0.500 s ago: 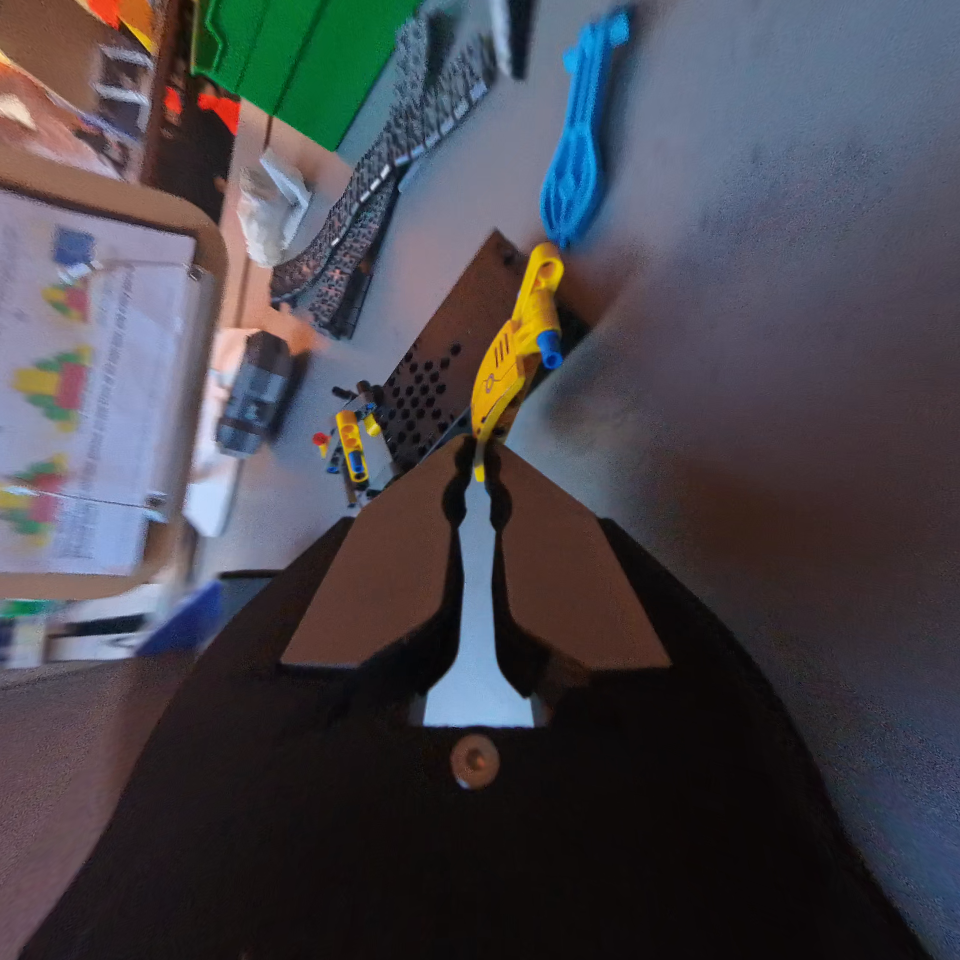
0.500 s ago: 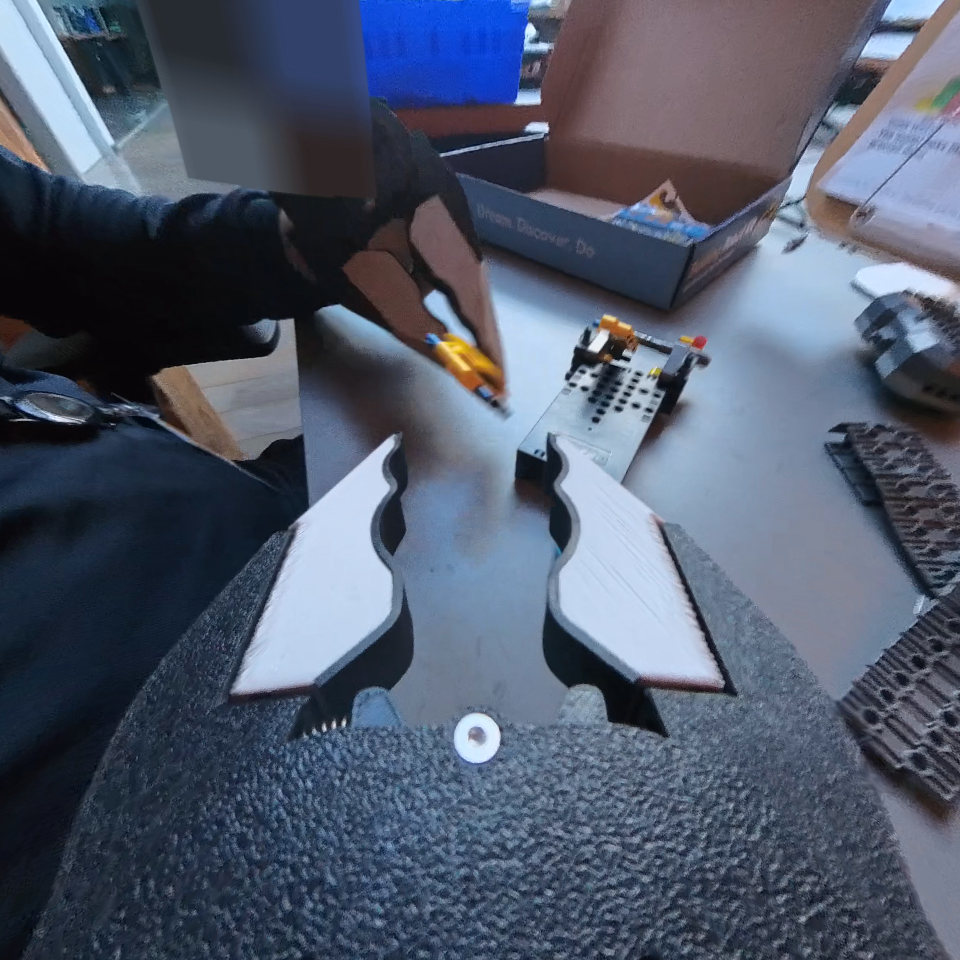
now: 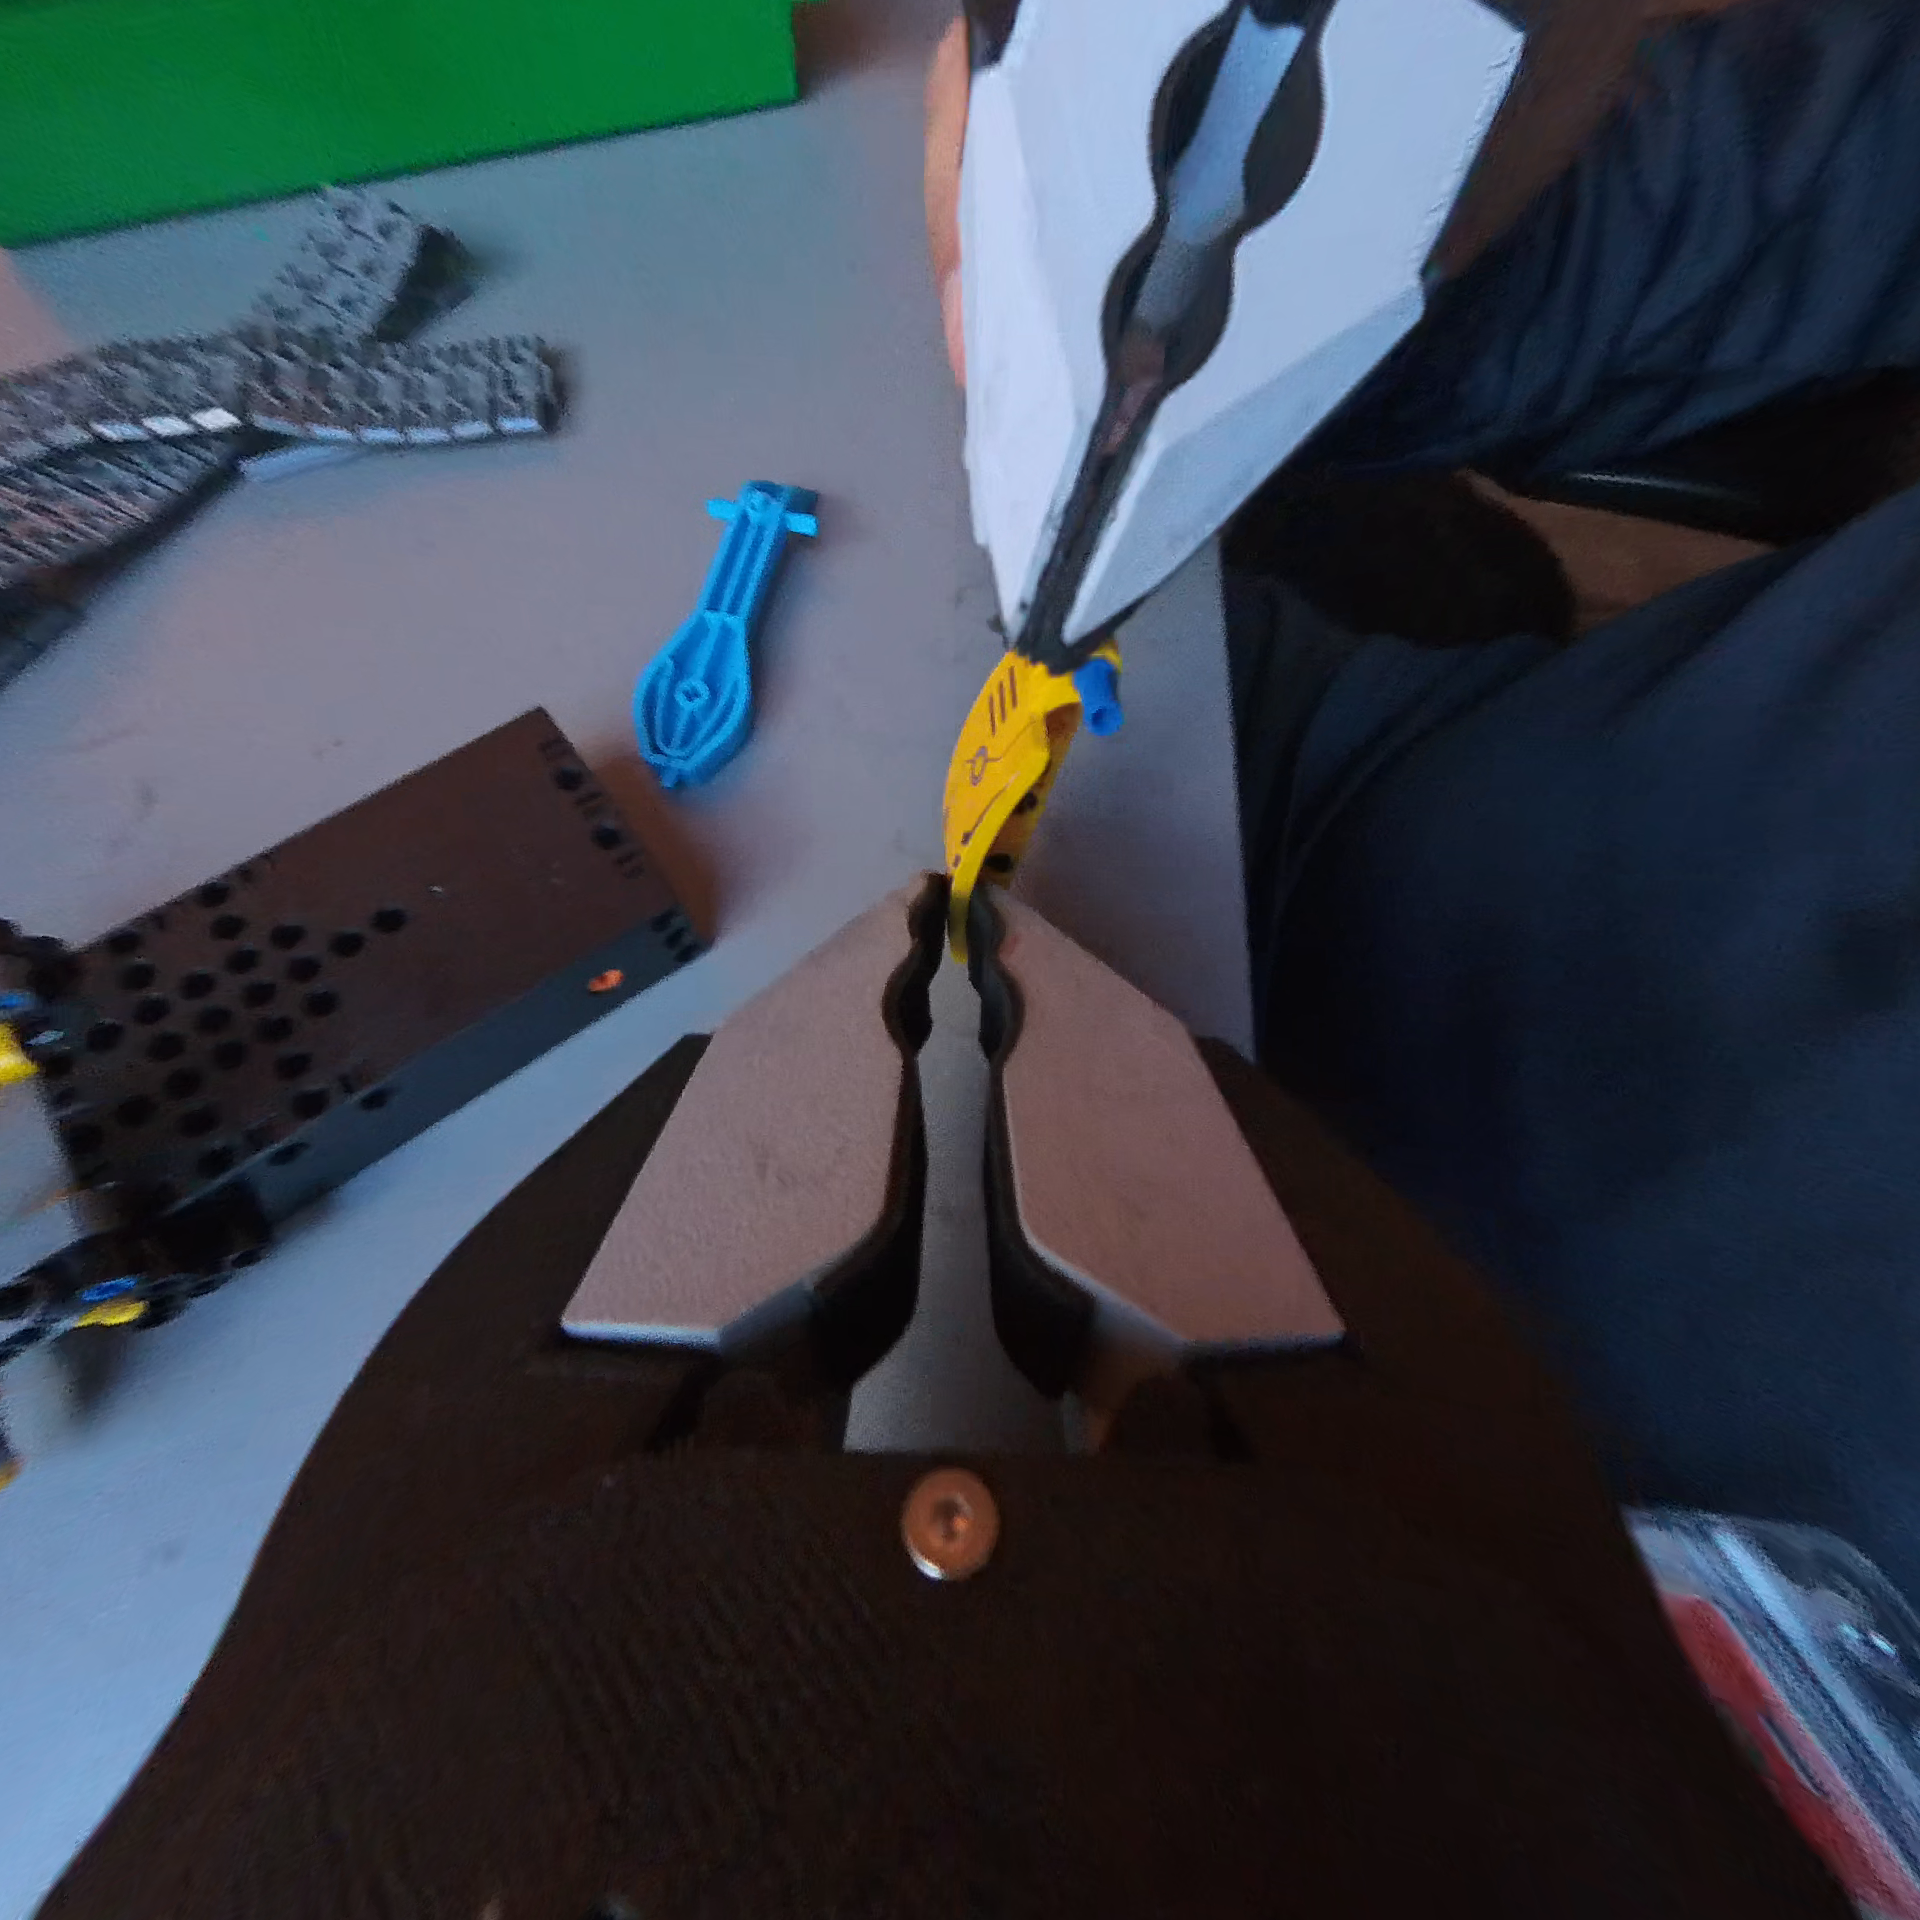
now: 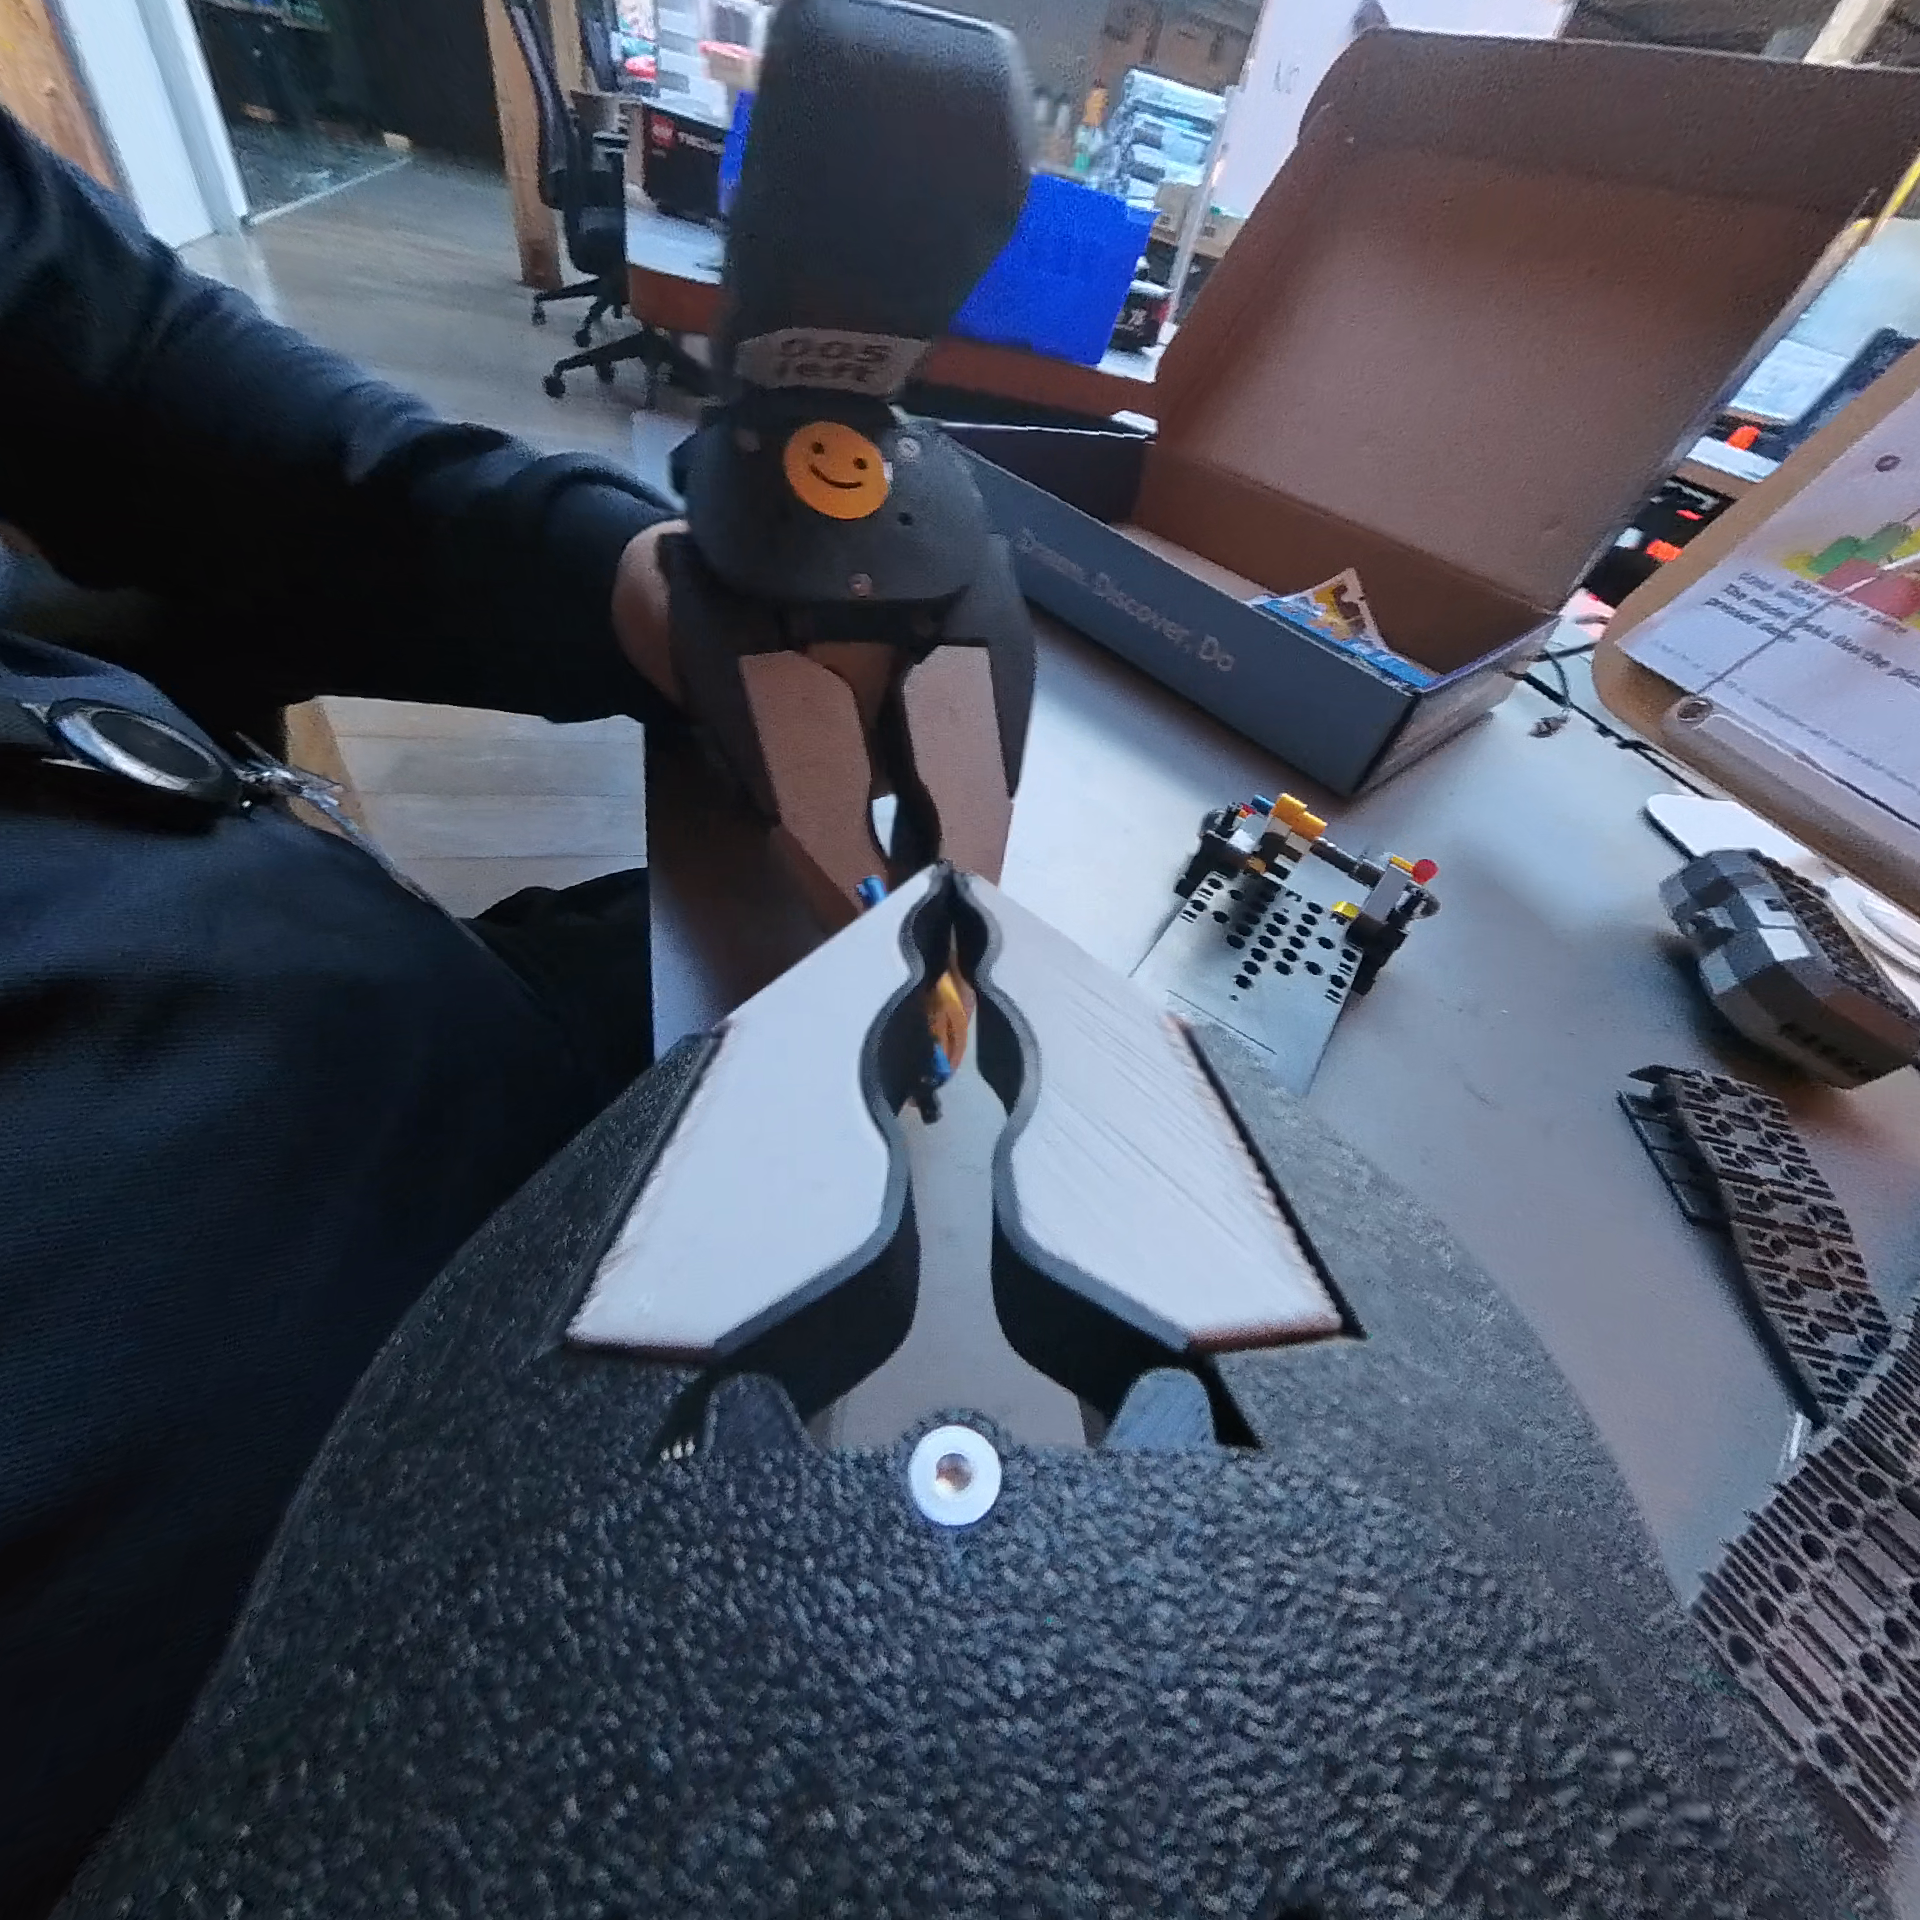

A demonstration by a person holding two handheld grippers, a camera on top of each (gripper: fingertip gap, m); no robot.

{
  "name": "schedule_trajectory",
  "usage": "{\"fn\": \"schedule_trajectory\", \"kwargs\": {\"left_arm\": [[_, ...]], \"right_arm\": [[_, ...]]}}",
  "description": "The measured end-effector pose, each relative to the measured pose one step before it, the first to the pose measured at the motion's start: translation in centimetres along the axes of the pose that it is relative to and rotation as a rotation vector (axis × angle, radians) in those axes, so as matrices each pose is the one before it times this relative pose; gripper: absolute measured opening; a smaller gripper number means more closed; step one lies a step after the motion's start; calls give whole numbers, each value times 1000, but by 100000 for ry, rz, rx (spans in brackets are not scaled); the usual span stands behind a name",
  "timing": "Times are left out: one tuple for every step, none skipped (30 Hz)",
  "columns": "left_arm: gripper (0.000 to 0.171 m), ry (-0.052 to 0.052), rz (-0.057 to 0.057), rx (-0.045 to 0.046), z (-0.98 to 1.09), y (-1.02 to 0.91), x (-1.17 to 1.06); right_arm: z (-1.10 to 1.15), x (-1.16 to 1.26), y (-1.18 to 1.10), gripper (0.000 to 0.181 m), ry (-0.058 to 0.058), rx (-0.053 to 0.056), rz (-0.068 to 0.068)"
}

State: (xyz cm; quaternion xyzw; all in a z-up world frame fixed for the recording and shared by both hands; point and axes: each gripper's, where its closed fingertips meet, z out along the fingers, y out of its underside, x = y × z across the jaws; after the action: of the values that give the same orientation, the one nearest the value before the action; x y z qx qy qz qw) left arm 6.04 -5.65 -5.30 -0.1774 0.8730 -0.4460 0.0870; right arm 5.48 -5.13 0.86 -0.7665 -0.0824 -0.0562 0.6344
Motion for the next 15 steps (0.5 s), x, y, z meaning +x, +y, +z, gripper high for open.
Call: {"fn": "schedule_trajectory", "kwargs": {"left_arm": [[1, -3129, 2609, 352, -44, -49, -262], [1, -2067, 2516, 244, -17, -35, -74], [1, -3148, 2114, 558, -31, -92, -261], [1, -1828, 2114, 529, -11, -86, -91], [1, 632, 1798, -68, 65, 1, 172], [1, 88, -503, -751, 83, 97, -34], [1, -290, -1334, -558, 70, 74, -173], [1, 99, -1504, -503, 58, 81, -150], [1, 595, -1516, -264, 31, 51, -90], [1, 222, -1159, -325, 7, 51, -119], [1, -1011, -163, -631, 25, 135, -231], [1, -1540, 1293, -430, -8, 89, -190], [1, -2267, 2640, -177, -31, 63, -215], [1, -3835, 3050, -260, -56, 94, -414], [3, -4223, 2261, -161, -51, 96, -489]], "right_arm": [[-60, 231, -61, 0, 1466, 490, 317], [-64, 171, -58, 0, 1307, 509, -169], [-33, 222, -51, 0, 1975, 495, -879], [-9, 177, -27, 0, 1891, 290, -1411], [75, -75, 62, 0, 63, -486, -1191], [136, -193, 167, 0, -882, -1313, -707], [161, -45, 203, 0, 86, -1665, -267], [169, 28, 210, 0, 329, -1698, 303], [132, 54, 168, 0, 102, -1477, 841], [76, 190, 126, 0, 835, -941, 1185], [7, 269, 40, 0, 1007, -255, 1353], [-29, 219, 8, 0, 271, 115, 1763], [-62, 218, 8, 0, -175, 38, 2400], [-107, 287, 19, 0, 46, 130, 2703], [-139, 233, -21, 0, -70, 413, 2281]]}}
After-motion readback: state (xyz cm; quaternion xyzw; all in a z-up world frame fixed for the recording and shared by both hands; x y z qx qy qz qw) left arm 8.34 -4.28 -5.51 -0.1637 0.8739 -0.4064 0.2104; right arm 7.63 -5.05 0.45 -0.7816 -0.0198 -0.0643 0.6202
